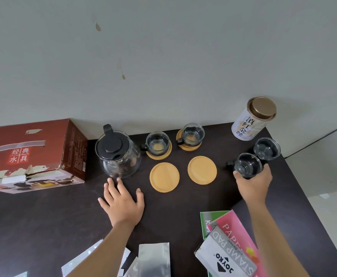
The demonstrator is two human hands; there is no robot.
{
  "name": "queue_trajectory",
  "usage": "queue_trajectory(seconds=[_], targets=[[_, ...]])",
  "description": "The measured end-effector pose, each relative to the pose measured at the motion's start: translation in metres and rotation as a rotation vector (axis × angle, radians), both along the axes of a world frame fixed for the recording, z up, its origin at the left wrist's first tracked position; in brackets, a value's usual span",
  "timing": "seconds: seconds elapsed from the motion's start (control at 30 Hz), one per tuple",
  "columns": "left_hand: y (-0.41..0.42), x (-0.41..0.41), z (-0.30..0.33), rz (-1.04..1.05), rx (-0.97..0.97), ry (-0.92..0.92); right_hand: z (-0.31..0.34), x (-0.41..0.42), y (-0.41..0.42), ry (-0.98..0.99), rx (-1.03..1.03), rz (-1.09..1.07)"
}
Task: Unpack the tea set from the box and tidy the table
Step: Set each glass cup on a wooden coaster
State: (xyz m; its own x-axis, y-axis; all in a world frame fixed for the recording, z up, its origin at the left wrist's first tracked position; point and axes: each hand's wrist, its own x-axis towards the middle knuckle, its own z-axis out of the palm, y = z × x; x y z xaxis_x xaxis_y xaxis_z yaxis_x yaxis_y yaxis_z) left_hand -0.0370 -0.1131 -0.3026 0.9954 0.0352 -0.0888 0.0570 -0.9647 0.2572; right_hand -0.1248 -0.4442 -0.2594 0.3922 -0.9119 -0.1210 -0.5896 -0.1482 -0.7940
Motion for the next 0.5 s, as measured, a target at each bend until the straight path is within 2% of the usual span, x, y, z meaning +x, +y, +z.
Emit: queue_trajectory(seconds=[0.1,0.37,0.5], targets=[[0.0,0.0,0.001,-0.001,-0.002,-0.002,-0.003,0.002,0.003,-0.047,0.07,-0.039],[0.0,-0.001,0.0,0.0,-0.005,-0.009,0.005,0.006,0.017,-0.227,0.08,-0.121],[0.0,0.0,0.0,0.003,0.0,-0.003,0.008,0.009,0.044,-0.268,0.083,-0.041]])
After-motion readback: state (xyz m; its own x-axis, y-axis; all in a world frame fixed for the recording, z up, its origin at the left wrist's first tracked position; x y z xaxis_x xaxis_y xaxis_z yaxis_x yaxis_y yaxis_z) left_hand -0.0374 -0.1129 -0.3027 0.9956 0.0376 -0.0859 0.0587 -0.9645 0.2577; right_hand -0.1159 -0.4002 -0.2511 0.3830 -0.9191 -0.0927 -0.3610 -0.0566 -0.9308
